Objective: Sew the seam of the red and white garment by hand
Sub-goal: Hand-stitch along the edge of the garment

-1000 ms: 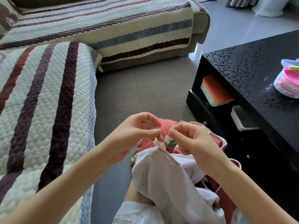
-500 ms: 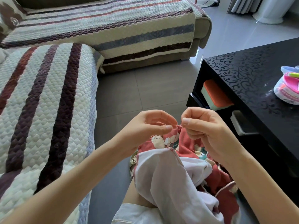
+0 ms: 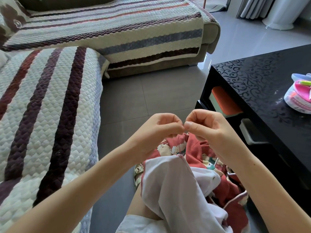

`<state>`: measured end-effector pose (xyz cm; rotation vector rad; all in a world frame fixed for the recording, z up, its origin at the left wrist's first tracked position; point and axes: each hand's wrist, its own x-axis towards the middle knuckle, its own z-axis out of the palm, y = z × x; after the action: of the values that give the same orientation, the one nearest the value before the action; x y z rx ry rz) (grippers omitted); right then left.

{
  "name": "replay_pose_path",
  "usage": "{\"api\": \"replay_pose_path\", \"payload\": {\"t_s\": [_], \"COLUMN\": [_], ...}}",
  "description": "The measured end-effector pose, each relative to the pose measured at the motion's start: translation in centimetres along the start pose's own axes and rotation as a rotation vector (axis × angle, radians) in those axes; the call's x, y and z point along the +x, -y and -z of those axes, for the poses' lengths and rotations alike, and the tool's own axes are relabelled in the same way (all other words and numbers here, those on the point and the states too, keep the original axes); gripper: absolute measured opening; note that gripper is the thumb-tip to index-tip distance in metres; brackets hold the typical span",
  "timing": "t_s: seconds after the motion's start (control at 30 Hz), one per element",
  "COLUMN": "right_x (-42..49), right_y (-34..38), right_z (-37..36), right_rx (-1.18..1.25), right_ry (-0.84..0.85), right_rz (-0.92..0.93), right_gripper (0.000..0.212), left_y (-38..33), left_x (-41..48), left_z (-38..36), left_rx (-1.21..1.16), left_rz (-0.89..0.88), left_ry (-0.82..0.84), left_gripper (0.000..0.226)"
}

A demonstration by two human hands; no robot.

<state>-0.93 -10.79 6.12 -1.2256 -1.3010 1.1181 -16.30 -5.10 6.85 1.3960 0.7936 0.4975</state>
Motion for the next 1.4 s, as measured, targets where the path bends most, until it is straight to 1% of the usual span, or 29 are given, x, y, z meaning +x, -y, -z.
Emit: {"api": "replay_pose_path", "payload": {"t_s": [0.03, 0.07, 0.13, 0.23, 0.37, 0.43, 0.5, 0.6, 0.67, 0.73, 0.83, 0.9, 0.97, 1.03, 1.1, 1.2, 1.23, 1.27, 1.33, 1.4], "right_x": [0.0, 0.0, -0.1, -0.4, -0.8, -0.9, -1.0, -1.1, -1.2, -1.2, -1.4, -1.6, -1.7, -1.6, -1.6, -1.9, -2.0, -1.9, -1.8, -1.7], "right_y": [-0.1, -0.1, -0.2, -0.2, 0.0, 0.1, 0.2, -0.2, -0.7, -1.3, -2.4, -2.9, -3.0, -2.8, -2.4, -2.1, -2.0, -1.9, -1.6, -1.1], "right_z": [0.0, 0.0, -0.1, -0.1, 0.0, 0.0, 0.0, 0.1, 0.4, 0.6, 0.2, -0.3, -0.7, -1.2, -1.5, -1.7, -1.7, -1.7, -1.7, -1.5], "right_rx": [-0.007, -0.011, -0.016, -0.012, 0.061, 0.112, 0.133, 0.209, 0.261, 0.202, -0.061, -0.213, -0.300, -0.309, -0.219, -0.087, -0.072, -0.071, -0.092, -0.071], "right_ry": [-0.003, -0.003, -0.002, -0.009, 0.024, 0.043, 0.043, 0.018, -0.039, -0.079, -0.058, -0.029, -0.016, -0.021, -0.014, 0.006, 0.004, -0.005, -0.040, -0.081], "right_rz": [0.004, 0.006, 0.009, 0.014, -0.009, -0.034, -0.037, -0.051, -0.086, -0.095, -0.012, 0.038, 0.085, 0.129, 0.158, 0.243, 0.273, 0.301, 0.343, 0.362], "right_gripper": [0.016, 0.016, 0.016, 0.016, 0.016, 0.017, 0.015, 0.019, 0.021, 0.016, 0.010, 0.011, 0.012, 0.009, 0.015, 0.040, 0.043, 0.040, 0.022, 0.003], "left_y": [-0.1, -0.2, -0.2, -0.3, 0.0, 0.0, -0.2, -0.8, -1.0, -1.2, -1.5, -1.7, -1.8, -1.8, -1.9, -1.9, -1.8, -1.7, -1.3, -0.8], "left_x": [0.0, 0.1, 0.1, 0.1, 0.3, 0.3, 0.3, 0.3, 0.3, 0.4, 0.6, 0.8, 0.9, 1.1, 1.2, 1.4, 1.4, 1.5, 1.6, 1.6], "left_z": [0.0, 0.0, 0.1, 0.3, 0.5, 0.5, 0.6, 0.5, 0.6, 0.6, 0.7, 0.8, 0.8, 0.8, 0.8, 1.0, 1.1, 1.1, 1.3, 1.5], "left_rx": [-0.005, -0.006, 0.021, 0.123, 0.271, 0.243, 0.187, 0.073, 0.017, 0.009, 0.029, 0.037, 0.032, 0.024, 0.014, 0.004, 0.001, -0.005, -0.008, 0.058], "left_rz": [-0.001, -0.004, -0.018, -0.059, -0.142, -0.134, -0.086, -0.020, 0.014, 0.030, 0.053, 0.073, 0.097, 0.116, 0.132, 0.153, 0.159, 0.161, 0.146, 0.099], "left_ry": [-0.008, -0.013, -0.021, -0.009, -0.038, -0.069, -0.082, -0.080, -0.081, -0.083, -0.077, -0.057, -0.039, -0.028, -0.021, -0.009, -0.005, 0.004, 0.053, 0.153], "left_gripper": [0.005, 0.006, 0.014, 0.008, 0.009, 0.016, 0.022, 0.019, 0.020, 0.022, 0.022, 0.022, 0.022, 0.021, 0.020, 0.021, 0.021, 0.021, 0.020, 0.027]}}
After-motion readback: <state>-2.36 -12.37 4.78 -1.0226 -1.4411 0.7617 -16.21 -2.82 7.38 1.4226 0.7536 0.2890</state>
